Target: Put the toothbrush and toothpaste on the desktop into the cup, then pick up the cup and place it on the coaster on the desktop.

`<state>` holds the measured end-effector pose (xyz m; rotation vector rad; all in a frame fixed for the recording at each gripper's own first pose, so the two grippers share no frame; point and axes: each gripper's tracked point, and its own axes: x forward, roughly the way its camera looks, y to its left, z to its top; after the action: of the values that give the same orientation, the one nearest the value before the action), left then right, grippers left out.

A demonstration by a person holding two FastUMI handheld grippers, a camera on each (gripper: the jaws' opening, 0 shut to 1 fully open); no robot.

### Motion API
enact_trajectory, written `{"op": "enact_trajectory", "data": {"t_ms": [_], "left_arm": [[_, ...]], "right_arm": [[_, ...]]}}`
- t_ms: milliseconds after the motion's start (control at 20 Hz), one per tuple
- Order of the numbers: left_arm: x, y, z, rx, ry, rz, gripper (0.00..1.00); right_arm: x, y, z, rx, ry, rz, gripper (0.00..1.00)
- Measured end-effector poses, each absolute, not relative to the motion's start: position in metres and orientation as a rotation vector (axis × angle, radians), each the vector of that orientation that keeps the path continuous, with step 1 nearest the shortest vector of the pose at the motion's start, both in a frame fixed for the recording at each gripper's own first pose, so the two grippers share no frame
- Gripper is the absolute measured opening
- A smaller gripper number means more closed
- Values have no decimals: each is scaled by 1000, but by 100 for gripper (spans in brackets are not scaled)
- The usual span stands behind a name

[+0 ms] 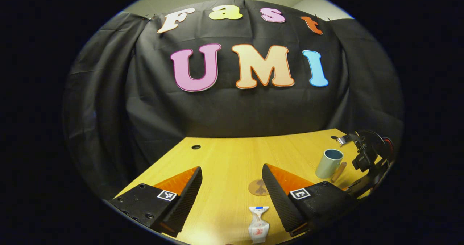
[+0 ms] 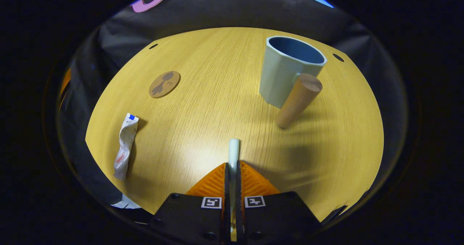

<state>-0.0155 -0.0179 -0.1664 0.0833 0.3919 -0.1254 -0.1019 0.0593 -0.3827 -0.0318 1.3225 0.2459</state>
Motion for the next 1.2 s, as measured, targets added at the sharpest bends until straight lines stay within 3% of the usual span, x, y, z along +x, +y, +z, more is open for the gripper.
{"op": "enact_trajectory", "data": {"t_ms": [850,1200], "left_arm": [[-61,-42,-303,80,816,-249,98],[-71,-44,-325,78,903,-255,97]], "right_arm": [[-102,59,-381,-36,1290,242,8],[-102,60,-381,-58,1285,257,8]]}}
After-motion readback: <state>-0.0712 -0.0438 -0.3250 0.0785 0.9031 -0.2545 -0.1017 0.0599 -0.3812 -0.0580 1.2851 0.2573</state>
